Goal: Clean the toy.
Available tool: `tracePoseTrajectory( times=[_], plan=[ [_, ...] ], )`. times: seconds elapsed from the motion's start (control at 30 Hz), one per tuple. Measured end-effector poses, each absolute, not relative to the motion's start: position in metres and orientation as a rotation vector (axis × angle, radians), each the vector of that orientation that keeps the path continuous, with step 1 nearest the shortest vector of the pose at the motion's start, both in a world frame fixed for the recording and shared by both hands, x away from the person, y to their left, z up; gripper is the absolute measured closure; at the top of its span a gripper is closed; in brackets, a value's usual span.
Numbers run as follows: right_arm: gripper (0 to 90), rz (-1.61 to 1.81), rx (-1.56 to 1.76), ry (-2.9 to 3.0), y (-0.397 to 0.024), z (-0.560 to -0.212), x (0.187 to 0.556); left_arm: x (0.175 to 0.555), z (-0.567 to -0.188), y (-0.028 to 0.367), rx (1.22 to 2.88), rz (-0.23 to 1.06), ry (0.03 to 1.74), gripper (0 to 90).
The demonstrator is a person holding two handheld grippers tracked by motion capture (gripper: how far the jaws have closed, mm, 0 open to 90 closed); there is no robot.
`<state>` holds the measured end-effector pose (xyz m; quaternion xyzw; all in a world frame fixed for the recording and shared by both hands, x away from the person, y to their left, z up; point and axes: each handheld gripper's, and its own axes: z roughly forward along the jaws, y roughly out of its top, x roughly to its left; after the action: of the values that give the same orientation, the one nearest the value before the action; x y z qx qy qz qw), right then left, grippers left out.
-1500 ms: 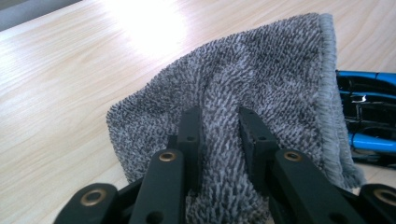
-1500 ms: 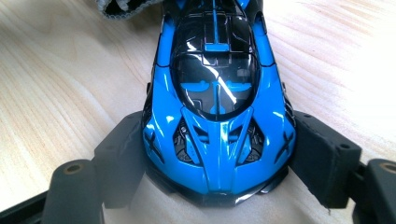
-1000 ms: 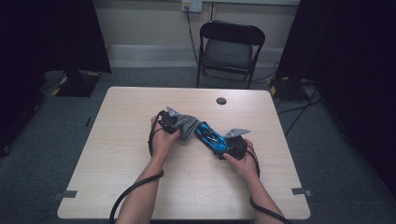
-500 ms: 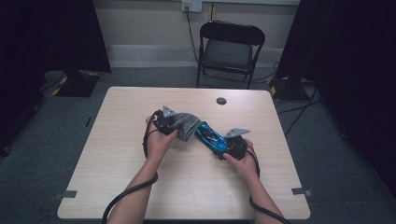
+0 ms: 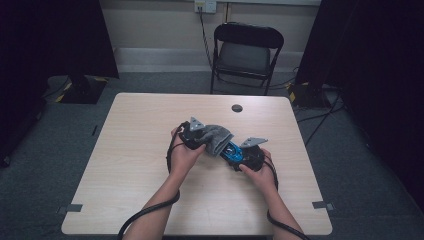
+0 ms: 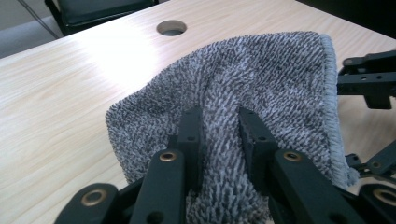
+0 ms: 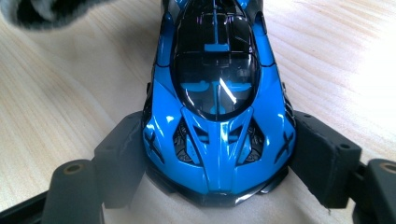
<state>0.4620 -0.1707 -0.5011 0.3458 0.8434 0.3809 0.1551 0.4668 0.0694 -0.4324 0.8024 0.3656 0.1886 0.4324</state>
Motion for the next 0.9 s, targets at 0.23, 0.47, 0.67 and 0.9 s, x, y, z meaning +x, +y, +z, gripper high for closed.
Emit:
tracePoseTrajectory(
  times=[0.23,0.47,0.67,0.9],
  plan=[
    [24.7,1.091,0.991,2.417,-0.171,-0.501,0.462,0.461,-0.433,0.051,2.037,0.468,0.853,73.4],
    [24.8,1.091,0.991,2.417,-0.171,-0.501,0.462,0.462,-0.443,0.039,2.067,0.451,0.853,73.4],
    [24.7,1.091,0.991,2.417,-0.171,-0.501,0.462,0.462,-0.451,0.023,2.107,0.445,0.833,73.4],
    [24.8,1.091,0.99,2.417,-0.171,-0.501,0.462,0.463,-0.461,0.012,2.168,0.447,0.811,73.1]
  ],
)
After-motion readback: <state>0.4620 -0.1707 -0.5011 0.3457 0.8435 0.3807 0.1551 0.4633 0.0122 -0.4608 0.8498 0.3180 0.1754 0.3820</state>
